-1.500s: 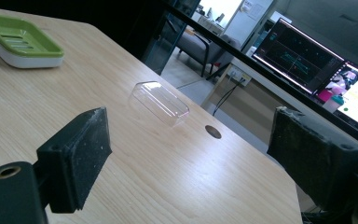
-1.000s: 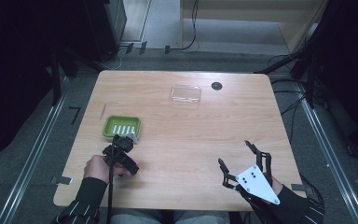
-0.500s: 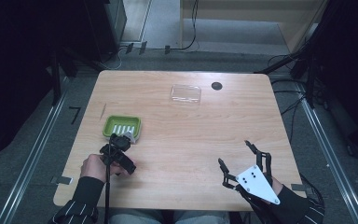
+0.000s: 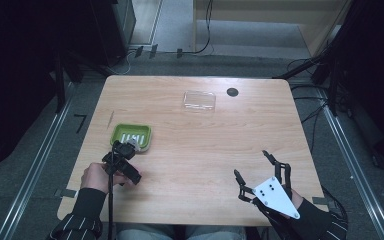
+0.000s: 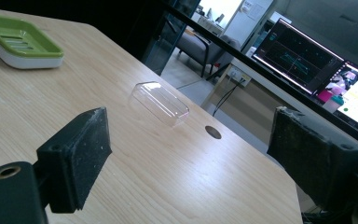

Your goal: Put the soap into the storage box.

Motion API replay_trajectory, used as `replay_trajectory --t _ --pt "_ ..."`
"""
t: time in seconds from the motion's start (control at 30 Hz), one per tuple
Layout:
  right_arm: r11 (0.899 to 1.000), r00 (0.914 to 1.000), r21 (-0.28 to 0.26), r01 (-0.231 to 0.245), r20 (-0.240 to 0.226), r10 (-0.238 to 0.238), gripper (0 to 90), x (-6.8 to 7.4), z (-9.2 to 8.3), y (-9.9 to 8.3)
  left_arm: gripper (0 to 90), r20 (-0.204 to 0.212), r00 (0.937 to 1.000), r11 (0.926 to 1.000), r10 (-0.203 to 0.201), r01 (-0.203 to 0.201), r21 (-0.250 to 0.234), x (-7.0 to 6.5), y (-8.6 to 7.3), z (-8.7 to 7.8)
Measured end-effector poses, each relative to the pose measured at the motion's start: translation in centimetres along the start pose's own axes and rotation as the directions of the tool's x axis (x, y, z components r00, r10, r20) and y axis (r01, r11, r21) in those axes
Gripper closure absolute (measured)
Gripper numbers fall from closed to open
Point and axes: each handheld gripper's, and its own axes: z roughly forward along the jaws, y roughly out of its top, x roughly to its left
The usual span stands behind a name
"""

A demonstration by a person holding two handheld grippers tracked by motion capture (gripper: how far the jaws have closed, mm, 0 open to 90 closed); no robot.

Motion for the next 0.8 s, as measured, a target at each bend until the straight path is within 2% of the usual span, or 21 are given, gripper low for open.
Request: replay_trajectory --t 0.33,0.47,0.8 --pt "1.000 1.0000 -0.003 -0.004 0.003 0.004 13.2 -0.1 -0.1 -0.1 14.0 -0.001 1.0000 0.9998 -0.003 0.003 -0.021 0.4 0.1 -1.3" --pt "1.000 1.0000 0.000 -0.008 0.001 0.008 13.2 -0.1 0.0 -0.1 14.0 -0.003 1.0000 0.9994 0.006 -0.006 -0.033 0.6 0.7 -1.9" --pt "1.000 1.0000 0.002 -0.007 0.001 0.007 13.2 -0.1 0.0 -0.1 14.0 0.002 0.9998 0.9994 0.019 -0.019 -0.031 0.9 1.2 -2.5"
